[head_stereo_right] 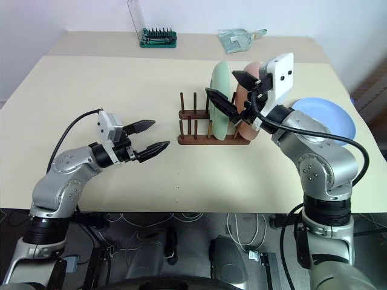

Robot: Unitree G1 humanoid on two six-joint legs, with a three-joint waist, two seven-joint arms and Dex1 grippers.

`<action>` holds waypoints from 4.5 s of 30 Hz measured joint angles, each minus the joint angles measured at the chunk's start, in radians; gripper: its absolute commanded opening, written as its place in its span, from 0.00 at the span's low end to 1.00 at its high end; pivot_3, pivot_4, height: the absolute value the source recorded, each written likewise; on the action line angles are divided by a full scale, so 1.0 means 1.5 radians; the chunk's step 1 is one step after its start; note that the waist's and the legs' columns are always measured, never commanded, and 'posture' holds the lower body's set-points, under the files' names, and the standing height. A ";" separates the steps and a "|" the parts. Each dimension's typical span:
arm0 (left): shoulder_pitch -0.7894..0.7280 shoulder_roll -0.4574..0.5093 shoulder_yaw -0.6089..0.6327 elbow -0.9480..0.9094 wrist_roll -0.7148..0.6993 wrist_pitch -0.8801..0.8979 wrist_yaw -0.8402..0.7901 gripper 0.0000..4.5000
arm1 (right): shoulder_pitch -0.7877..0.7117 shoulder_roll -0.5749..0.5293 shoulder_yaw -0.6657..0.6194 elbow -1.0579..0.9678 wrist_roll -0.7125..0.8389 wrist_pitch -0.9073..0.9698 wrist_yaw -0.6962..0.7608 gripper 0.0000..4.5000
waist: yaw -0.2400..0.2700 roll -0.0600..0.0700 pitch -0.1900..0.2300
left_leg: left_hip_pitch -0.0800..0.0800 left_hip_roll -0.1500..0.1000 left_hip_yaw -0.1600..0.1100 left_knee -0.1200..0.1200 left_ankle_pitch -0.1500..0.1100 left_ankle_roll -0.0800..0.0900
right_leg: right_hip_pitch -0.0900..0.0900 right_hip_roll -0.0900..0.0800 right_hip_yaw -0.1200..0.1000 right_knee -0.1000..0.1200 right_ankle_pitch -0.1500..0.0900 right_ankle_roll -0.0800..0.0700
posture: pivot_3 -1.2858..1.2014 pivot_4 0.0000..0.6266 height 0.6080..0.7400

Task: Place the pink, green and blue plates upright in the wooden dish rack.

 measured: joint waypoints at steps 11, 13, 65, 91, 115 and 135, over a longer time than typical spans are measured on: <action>-0.010 0.001 -0.020 0.001 0.001 -0.001 -0.021 0.98 | 0.168 -0.292 -0.198 -0.002 -0.102 -0.039 0.142 0.99 | 0.006 0.000 0.000 | -0.001 0.000 0.000 0.000 0.000 0.001 | 0.001 0.000 0.000 -0.002 0.000 0.000 | 0.52 0.24 0.94; -0.015 -0.001 -0.026 0.004 0.001 -0.001 -0.029 0.98 | 0.261 -0.318 -0.214 0.023 -0.137 -0.059 0.184 0.99 | 0.004 0.000 0.000 | 0.000 0.000 0.000 0.000 0.000 0.001 | 0.002 0.000 0.000 -0.002 0.000 0.000 | 0.52 0.24 0.94; -0.052 -0.051 -0.004 0.111 0.054 -0.093 0.040 0.98 | -0.138 -0.068 0.206 0.142 -0.660 -0.560 -0.026 0.00 | -0.004 0.013 0.000 | 0.003 0.001 0.002 0.002 0.001 -0.001 | 0.003 0.002 0.001 0.001 0.000 0.001 | 0.52 0.24 0.94; -0.011 0.013 0.068 0.118 0.067 -0.096 0.065 0.98 | -0.032 0.374 0.069 0.007 -0.055 -0.012 -0.136 0.00 | -0.004 0.010 -0.001 | 0.001 0.001 0.001 0.002 0.000 0.000 | 0.000 0.001 0.001 0.002 0.000 0.000 | 0.52 0.24 0.94; 0.010 0.022 0.065 0.078 0.041 -0.053 0.017 0.98 | -0.017 0.369 0.022 0.033 0.049 0.066 -0.210 0.22 | -0.003 0.010 -0.001 | 0.000 0.000 0.001 0.001 0.000 0.000 | -0.001 0.000 0.001 0.002 0.000 0.000 | 0.52 0.24 0.94; 0.010 0.019 0.050 0.079 0.040 -0.054 0.006 0.98 | -0.096 0.077 0.167 -0.072 -0.139 0.000 -0.085 0.87 | -0.002 0.010 -0.001 | 0.000 0.000 0.001 0.000 0.000 0.000 | -0.001 0.000 0.001 0.000 0.000 0.000 | 0.52 0.24 0.94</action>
